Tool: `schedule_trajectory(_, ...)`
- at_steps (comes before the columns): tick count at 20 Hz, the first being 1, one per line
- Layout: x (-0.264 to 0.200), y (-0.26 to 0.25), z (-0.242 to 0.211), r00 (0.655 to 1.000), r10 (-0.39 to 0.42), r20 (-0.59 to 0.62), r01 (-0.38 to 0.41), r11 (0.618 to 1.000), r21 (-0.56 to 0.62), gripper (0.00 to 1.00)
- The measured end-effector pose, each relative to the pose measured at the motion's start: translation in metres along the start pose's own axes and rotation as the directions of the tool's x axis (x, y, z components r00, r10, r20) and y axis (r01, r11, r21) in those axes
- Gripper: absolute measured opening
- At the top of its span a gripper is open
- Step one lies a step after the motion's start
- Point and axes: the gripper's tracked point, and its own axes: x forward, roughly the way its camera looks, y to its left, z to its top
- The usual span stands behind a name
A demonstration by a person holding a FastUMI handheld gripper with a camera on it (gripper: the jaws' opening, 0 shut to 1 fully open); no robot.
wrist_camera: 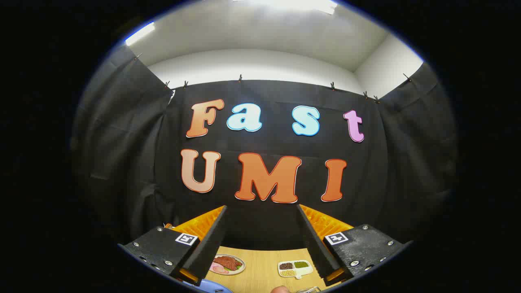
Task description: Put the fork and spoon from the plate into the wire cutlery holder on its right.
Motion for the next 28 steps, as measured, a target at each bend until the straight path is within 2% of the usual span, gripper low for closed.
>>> schedule_trajectory(14,0.003,0.030,0.017,0.993,0.092,0.077,-0.092,0.996,-0.007,0.97)
schedule_trajectory(16,0.005,0.034,0.001,0.995,0.098,0.035,-0.097,0.995,-0.016,0.97)
schedule_trajectory(19,0.003,0.046,-0.052,0.985,0.113,-0.133,-0.117,0.993,-0.023,0.97)
schedule_trajectory(21,-0.005,0.060,-0.099,0.947,0.152,-0.283,-0.167,0.986,-0.028,0.97)
schedule_trajectory(24,-0.020,0.084,-0.162,0.853,0.213,-0.476,-0.239,0.971,0.007,0.96)
schedule_trajectory(26,-0.037,0.101,-0.203,0.758,0.258,-0.600,-0.284,0.957,0.052,0.94)
schedule_trajectory(28,-0.062,0.119,-0.243,0.622,0.311,-0.719,-0.330,0.936,0.120,0.93)
